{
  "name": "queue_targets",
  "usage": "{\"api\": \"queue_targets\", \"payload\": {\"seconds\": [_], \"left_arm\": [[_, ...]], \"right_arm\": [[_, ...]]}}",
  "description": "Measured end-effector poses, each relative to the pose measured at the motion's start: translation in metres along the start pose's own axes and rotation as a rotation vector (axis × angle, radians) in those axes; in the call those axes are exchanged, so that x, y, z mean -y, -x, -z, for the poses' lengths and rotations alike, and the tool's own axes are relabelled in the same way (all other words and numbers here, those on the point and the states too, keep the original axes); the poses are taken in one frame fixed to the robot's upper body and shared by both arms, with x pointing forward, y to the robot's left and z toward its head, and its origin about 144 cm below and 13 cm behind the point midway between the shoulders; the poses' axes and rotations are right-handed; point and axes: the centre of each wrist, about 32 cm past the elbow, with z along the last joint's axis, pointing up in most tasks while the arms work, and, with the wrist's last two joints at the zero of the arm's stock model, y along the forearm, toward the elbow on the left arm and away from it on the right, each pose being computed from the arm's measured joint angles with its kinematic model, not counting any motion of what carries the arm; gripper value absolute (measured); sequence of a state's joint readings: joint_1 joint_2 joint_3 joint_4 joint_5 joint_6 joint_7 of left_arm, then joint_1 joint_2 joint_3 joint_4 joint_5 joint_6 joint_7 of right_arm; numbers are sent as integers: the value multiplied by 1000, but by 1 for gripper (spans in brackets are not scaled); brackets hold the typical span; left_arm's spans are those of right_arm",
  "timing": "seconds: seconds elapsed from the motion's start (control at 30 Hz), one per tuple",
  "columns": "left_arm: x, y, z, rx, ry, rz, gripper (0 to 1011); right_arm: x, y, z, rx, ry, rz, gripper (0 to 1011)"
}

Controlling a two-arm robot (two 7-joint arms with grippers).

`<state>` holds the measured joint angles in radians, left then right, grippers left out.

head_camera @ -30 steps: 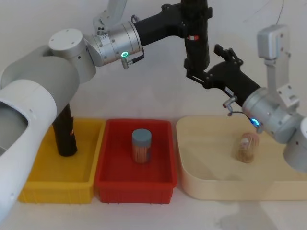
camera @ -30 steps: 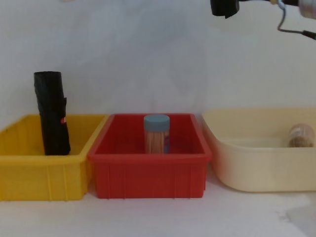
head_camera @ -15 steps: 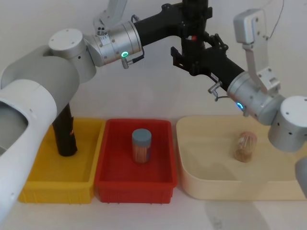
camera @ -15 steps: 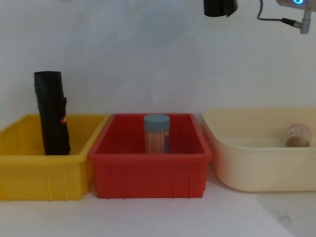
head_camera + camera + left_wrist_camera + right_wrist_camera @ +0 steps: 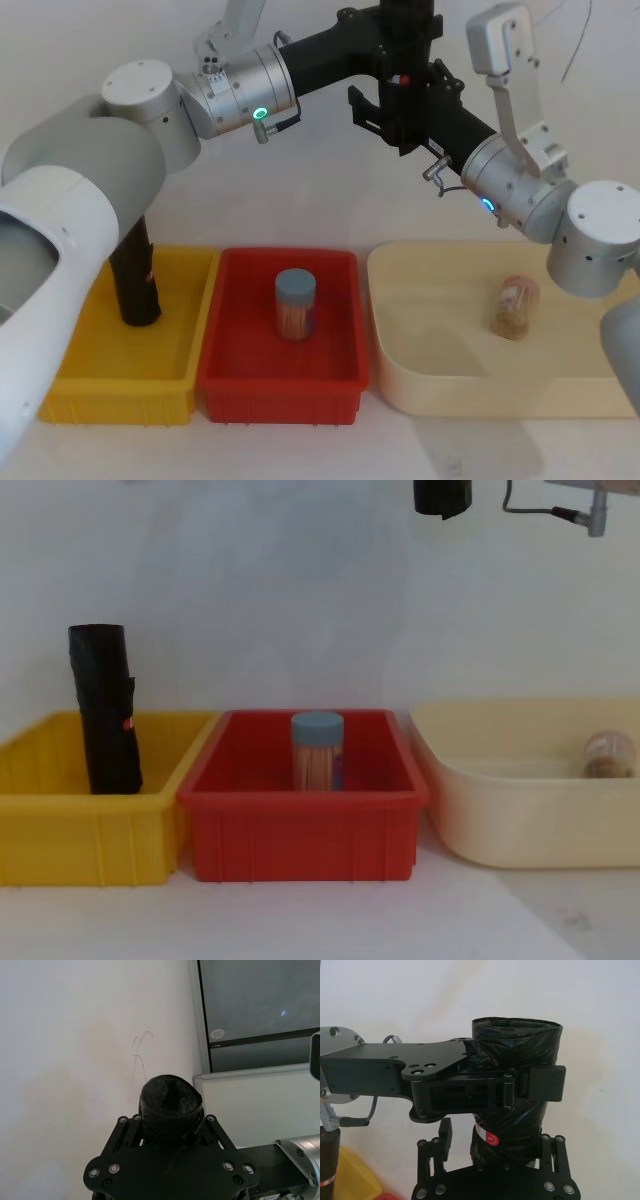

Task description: Pick up the garbage bag with the one hand and transfer it to the other hand.

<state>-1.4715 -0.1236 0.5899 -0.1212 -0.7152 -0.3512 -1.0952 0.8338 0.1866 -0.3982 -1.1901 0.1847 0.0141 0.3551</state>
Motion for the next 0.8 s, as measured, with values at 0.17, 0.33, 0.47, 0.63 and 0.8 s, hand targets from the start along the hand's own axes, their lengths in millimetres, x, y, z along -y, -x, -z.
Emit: {"api": "queue_targets", "payload": {"seconds": [0.17,0.33,0.47,0.63,0.8], "left_arm": [[0,0,0,0,0,0,356],[0,0,0,0,0,0,356],[0,0,0,0,0,0,356],[0,0,0,0,0,-1,356],[0,0,0,0,0,-1,356]], "right_arm": [[-3,0,-1,4,3,0,800],[-4,-1,-1,7,4,1,672],[-5,-1,-2,8,5,2,561],[-6,-1,-2,10,5,1,533],[-7,-1,-2,10,5,1,533]]}}
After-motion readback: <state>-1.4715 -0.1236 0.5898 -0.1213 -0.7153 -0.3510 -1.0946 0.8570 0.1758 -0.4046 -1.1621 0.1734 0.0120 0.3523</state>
